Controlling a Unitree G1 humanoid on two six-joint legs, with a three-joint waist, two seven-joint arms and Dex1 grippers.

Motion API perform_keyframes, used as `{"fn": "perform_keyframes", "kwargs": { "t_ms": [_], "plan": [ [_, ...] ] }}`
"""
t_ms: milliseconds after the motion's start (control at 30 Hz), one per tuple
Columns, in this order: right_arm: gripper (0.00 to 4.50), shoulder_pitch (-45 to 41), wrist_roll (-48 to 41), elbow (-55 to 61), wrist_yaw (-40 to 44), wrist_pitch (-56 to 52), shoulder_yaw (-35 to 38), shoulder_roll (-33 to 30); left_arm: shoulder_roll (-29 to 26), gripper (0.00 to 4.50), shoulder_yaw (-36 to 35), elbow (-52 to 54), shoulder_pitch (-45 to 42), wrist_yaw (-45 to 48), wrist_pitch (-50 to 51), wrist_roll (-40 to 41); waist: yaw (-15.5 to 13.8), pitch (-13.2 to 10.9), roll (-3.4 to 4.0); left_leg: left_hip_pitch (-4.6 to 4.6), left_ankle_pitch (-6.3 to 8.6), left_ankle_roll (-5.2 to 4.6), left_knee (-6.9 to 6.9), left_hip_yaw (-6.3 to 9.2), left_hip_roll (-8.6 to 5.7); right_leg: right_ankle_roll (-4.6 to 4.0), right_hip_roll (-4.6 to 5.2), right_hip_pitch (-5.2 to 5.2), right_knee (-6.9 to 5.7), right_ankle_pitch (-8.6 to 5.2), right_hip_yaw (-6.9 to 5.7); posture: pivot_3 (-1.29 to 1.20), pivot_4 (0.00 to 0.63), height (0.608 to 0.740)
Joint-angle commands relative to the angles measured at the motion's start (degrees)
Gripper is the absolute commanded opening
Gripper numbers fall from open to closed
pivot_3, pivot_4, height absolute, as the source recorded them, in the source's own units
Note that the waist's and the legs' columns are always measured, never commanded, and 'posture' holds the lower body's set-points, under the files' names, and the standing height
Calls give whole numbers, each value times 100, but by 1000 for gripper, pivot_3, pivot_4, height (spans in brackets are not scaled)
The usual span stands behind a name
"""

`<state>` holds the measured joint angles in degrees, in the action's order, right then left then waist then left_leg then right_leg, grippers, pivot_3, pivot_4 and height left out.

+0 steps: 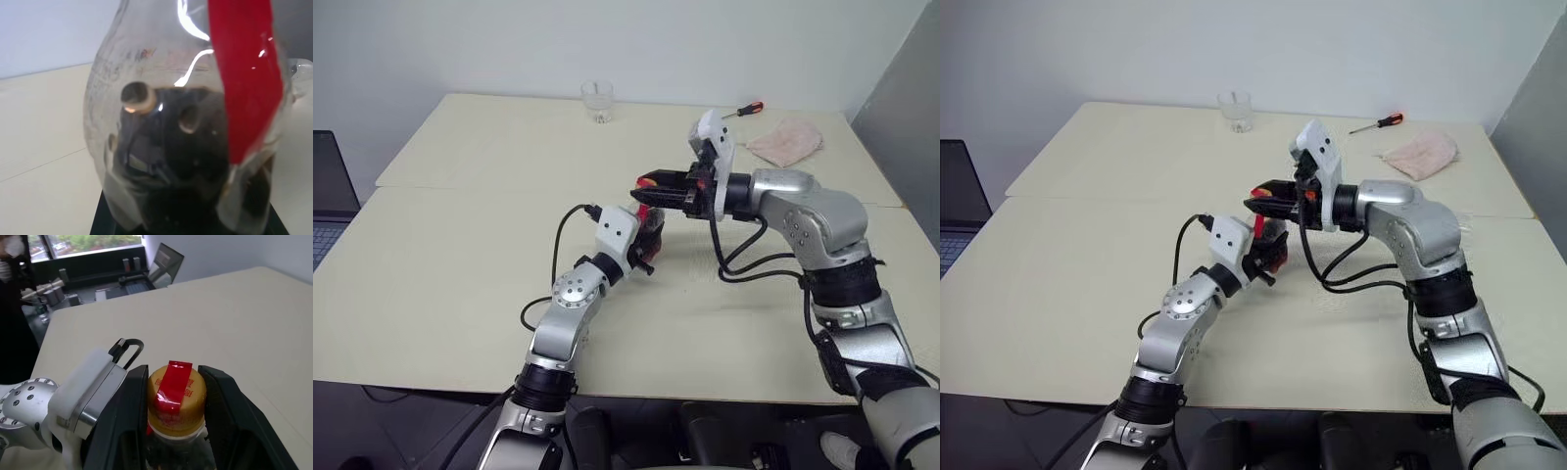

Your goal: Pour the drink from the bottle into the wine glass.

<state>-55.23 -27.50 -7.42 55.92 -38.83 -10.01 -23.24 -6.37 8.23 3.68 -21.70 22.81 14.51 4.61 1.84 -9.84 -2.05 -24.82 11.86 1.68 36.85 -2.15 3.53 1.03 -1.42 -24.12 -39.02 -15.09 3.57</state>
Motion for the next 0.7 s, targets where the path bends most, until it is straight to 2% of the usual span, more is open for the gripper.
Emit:
{"fn": "perform_keyframes", "kwargs": {
  "t_ms": [33, 167, 300, 500, 700],
  "plan": [
    [1264, -256, 221, -454, 1042, 876, -117, -187, 20, 970, -61, 395, 13, -101, -62, 52, -4, 0, 0, 0, 0, 0, 1, 0, 0, 0, 0, 0, 0, 0, 0, 0, 150, 740],
    [1264, -483, 434, -1177, 2030, 1519, -337, -210, 23, 958, -53, 508, 99, -169, -23, 38, -5, 0, 1, 0, 0, 0, 1, -4, -1, -1, 3, 0, 1, 0, 3, 0, 150, 740],
    [1264, -711, 778, -1868, 2524, 2105, -516, -96, 25, 958, -51, 582, 147, -210, 9, 31, 2, -1, 1, 3, 0, 0, 1, -3, 1, -1, 1, 0, -3, 1, 1, 0, 150, 740],
    [1264, -888, 962, -2307, 2702, 2428, -473, 51, 37, 956, -24, 646, 180, -245, 52, 26, -7, -2, 2, 2, 0, 0, 1, -3, 0, -2, 5, 0, -2, 1, 3, 0, 150, 740],
    [1264, -934, 816, -2017, 2522, 1924, -229, -46, 61, 955, -2, 626, 142, -223, 122, 71, -11, -2, 3, 2, 0, 0, 1, -2, -1, -2, 8, 0, -3, 1, 3, 0, 150, 740]
  ]
}}
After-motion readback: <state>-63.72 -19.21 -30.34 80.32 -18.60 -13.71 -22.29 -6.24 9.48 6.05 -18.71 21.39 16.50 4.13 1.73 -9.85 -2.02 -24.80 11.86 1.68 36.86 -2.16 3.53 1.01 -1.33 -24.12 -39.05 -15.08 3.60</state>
